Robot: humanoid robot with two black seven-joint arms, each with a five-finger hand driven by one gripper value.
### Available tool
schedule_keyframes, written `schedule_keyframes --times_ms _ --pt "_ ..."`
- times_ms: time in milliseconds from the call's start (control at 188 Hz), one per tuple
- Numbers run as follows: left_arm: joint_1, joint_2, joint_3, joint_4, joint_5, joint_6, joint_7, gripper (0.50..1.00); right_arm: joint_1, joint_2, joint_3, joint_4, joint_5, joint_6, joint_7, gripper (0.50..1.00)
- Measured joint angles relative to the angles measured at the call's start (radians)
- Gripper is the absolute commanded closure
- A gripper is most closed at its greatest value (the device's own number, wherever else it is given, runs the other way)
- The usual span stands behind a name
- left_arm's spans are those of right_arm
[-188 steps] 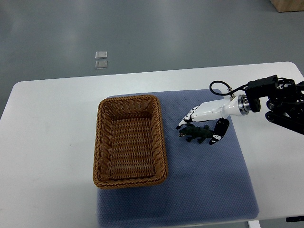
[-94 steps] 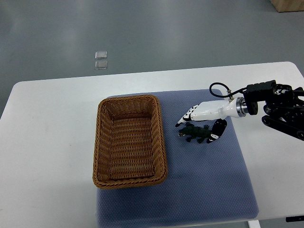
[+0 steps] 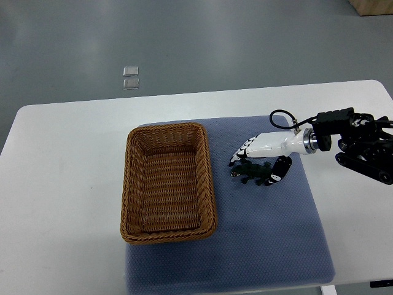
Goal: Place crocodile in brown basket with right hand
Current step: 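Close the right hand fingers around the crocodile's body, then lift the crocodile and carry it over the wicker basket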
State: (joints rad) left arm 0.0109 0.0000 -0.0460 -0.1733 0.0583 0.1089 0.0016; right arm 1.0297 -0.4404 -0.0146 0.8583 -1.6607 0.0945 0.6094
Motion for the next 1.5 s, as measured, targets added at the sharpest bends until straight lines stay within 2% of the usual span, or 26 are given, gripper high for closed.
schedule_keyframes --times_ms 80,181,293,346,394,543,591,676,782,963,1208,1304,1501 --pt "0.0 0.0 0.0 0.0 0.0 0.0 0.0 0.5 0.0 -0.001 -0.001 -0.005 -0.001 -0.001 0.001 0.613" --pt "0.0 0.0 0.0 0.0 0.0 0.0 0.0 0.5 0.0 -0.001 -0.001 -0.008 -0.001 -0.001 0.001 0.638" --pt "0.0 0.0 0.0 0.0 0.0 0.0 0.0 0.5 0.0 -0.001 -0.001 -0.008 -0.001 -0.001 0.001 0.703" --pt "0.0 0.0 0.0 0.0 0.0 0.0 0.0 0.5 0.001 -0.001 -0.001 -0.008 -0.001 -0.001 0.001 0.709" --pt "0.0 0.0 0.0 0.0 0.0 0.0 0.0 0.5 0.001 -0.001 -0.001 -0.008 -0.001 -0.001 0.001 0.742" --pt "0.0 0.0 0.0 0.0 0.0 0.0 0.0 0.5 0.001 -0.001 -0.002 -0.009 -0.001 0.0 0.001 0.783" --pt "0.0 0.0 0.0 0.0 0.0 0.0 0.0 0.5 0.001 -0.001 -0.002 -0.009 -0.001 0.0 0.001 0.816" --pt "0.0 0.0 0.0 0.0 0.0 0.0 0.0 0.5 0.001 -0.001 -0.002 -0.009 -0.001 0.0 0.001 0.844" --pt "0.0 0.0 0.0 0.0 0.0 0.0 0.0 0.5 0.001 -0.002 -0.002 -0.008 -0.001 0.001 0.001 0.857" --pt "0.0 0.0 0.0 0.0 0.0 0.0 0.0 0.5 0.006 -0.003 0.001 -0.007 -0.001 0.001 0.001 0.916" --pt "0.0 0.0 0.0 0.0 0.0 0.0 0.0 0.5 0.016 -0.003 0.004 -0.006 0.006 0.001 0.001 0.926" --pt "0.0 0.0 0.0 0.0 0.0 0.0 0.0 0.5 0.017 -0.004 0.004 -0.005 0.008 0.001 0.001 0.957" --pt "0.0 0.0 0.0 0.0 0.0 0.0 0.0 0.5 0.018 -0.006 0.01 -0.002 0.013 0.001 0.001 0.971"
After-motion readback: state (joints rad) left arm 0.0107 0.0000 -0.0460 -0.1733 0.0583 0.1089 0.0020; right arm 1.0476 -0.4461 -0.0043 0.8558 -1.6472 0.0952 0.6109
